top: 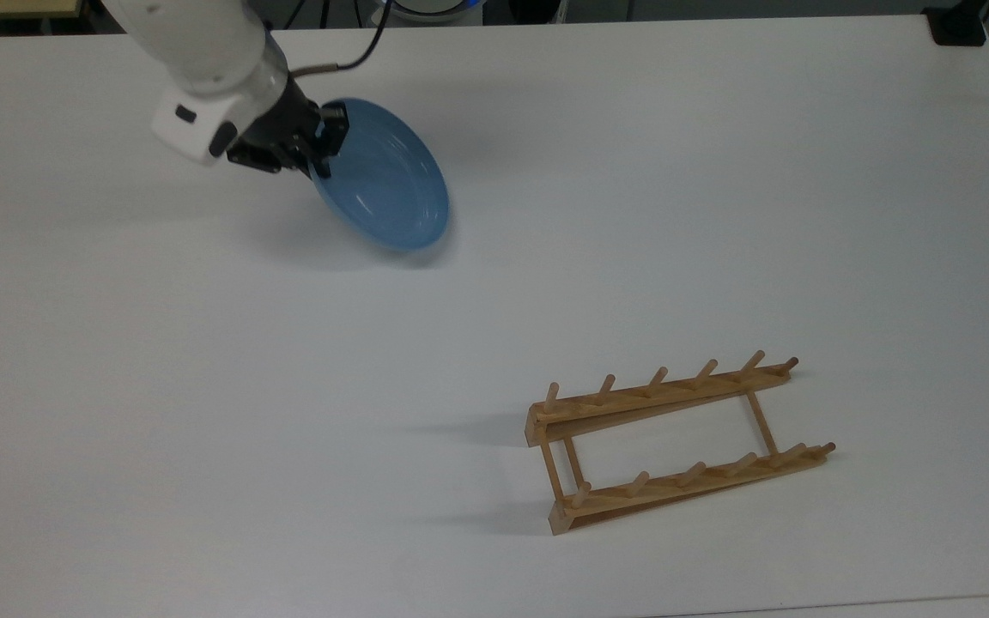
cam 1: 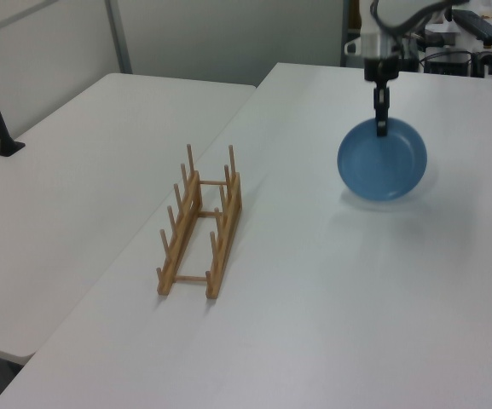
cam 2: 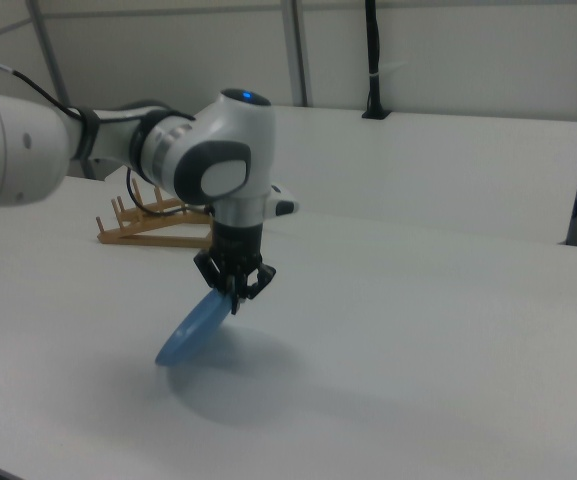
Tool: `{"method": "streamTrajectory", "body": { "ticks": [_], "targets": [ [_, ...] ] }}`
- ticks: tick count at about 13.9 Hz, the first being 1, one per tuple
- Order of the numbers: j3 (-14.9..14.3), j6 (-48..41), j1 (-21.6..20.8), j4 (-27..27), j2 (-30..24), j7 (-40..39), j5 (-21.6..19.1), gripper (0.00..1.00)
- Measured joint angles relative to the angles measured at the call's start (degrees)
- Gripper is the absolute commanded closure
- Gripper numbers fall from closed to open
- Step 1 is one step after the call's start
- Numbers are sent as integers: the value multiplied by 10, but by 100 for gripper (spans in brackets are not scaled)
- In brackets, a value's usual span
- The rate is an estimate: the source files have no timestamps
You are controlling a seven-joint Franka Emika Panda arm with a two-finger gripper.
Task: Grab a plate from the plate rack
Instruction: 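Lower the blue plate flat onto the table beside the rack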
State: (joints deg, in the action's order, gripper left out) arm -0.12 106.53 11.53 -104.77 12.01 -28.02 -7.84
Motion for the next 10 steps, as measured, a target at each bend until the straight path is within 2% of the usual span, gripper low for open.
{"method": "streamTrajectory", "body": {
  "ticks": [1, 2, 4, 6, 8, 9, 10],
  "targets": [
    [0, 13, -1, -6, 9, 0, 0, 98],
    [0, 22, -1, -10, 18, 0, 0, 83],
    [0, 23, -1, -9, 25, 0, -1, 39],
    [0, 24, 0, -10, 26, 0, -1, 20],
    [0, 25, 1, -10, 27, 3, -1, 5],
    [0, 25, 1, -9, 27, 12, -1, 0],
    [0, 25, 1, -7, 27, 25, -1, 0]
  ]
}}
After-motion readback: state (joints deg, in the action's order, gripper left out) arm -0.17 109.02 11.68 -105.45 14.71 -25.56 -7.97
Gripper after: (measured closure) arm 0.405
